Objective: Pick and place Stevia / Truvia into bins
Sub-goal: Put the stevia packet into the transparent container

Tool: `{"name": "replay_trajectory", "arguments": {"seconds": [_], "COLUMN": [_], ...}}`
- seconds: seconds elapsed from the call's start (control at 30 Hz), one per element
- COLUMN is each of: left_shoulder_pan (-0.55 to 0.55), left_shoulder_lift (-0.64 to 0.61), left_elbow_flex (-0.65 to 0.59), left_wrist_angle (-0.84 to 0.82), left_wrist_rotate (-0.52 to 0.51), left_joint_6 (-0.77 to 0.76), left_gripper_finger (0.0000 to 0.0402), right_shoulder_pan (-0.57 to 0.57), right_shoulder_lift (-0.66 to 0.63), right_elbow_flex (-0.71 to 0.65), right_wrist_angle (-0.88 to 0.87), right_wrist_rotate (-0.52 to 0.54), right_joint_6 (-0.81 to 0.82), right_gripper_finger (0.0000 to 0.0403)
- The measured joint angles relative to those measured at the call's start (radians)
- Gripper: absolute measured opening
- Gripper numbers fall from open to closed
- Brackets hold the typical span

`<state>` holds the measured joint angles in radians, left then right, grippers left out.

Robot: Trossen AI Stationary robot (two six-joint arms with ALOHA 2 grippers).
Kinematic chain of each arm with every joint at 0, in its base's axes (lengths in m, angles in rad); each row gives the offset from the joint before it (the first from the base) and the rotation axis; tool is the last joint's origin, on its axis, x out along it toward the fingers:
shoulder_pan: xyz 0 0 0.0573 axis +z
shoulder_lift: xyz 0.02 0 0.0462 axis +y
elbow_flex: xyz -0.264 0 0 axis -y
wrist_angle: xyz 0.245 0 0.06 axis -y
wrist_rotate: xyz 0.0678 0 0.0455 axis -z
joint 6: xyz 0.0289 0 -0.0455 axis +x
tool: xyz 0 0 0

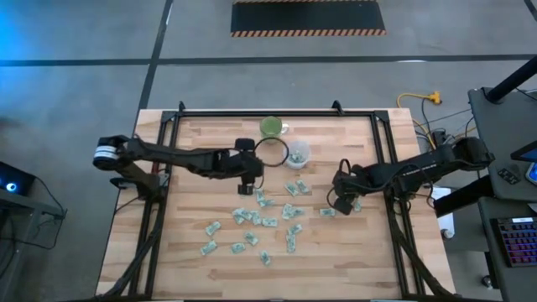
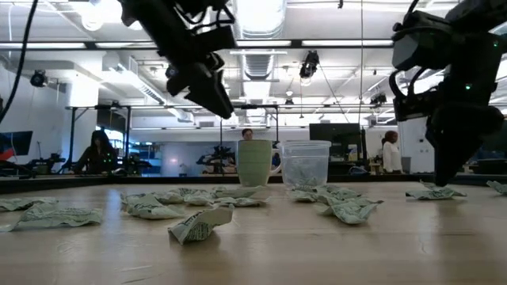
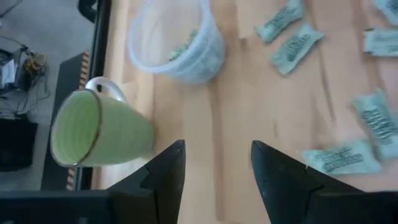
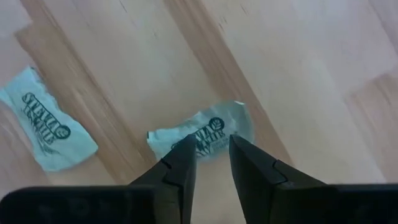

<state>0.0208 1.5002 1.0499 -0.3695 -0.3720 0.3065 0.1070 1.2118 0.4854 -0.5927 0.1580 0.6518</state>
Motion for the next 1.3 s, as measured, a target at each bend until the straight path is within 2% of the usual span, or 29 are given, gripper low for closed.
{"name": "replay_trajectory", "arguments": {"seconds": [0.13,0.3,0.63,0.73,0.87,1.0,1.1,1.3], "left_shoulder_pan": [-0.019,-0.041,-0.057,-0.057,-0.056,-0.056,-0.056,-0.058], "left_shoulder_lift": [-0.025,-0.041,-0.044,-0.044,-0.044,-0.044,-0.044,-0.044], "left_elbow_flex": [-0.055,-0.113,-0.16,-0.16,-0.16,-0.161,-0.163,-0.171], "left_wrist_angle": [-0.004,-0.005,-0.008,-0.007,-0.007,-0.01,-0.045,-0.134], "left_wrist_rotate": [0.001,0.001,0.001,0.001,0.0,0.0,0.0,0.0], "left_joint_6": [-0.047,-0.093,-0.12,-0.121,-0.121,-0.137,-0.171,-0.282], "left_gripper_finger": [0.0167,0.0167,0.0167,0.0167,0.0167,0.0167,0.0167,0.0167], "right_shoulder_pan": [0.0,0.0,0.0,0.0,0.0,0.0,0.0,-0.002], "right_shoulder_lift": [0.0,-0.001,0.001,0.001,0.001,0.001,0.001,0.001], "right_elbow_flex": [-0.035,-0.045,-0.042,-0.032,-0.017,0.017,0.063,0.156], "right_wrist_angle": [0.072,0.082,0.083,0.084,0.12,0.19,0.212,0.224], "right_wrist_rotate": [0.001,0.002,-0.002,-0.001,0.0,0.009,0.077,0.307], "right_joint_6": [0.0,0.0,-0.071,-0.093,-0.178,-0.335,-0.447,-0.644], "right_gripper_finger": [0.0099,0.0095,0.0017,0.0011,0.001,0.0009,0.0009,0.0009]}}
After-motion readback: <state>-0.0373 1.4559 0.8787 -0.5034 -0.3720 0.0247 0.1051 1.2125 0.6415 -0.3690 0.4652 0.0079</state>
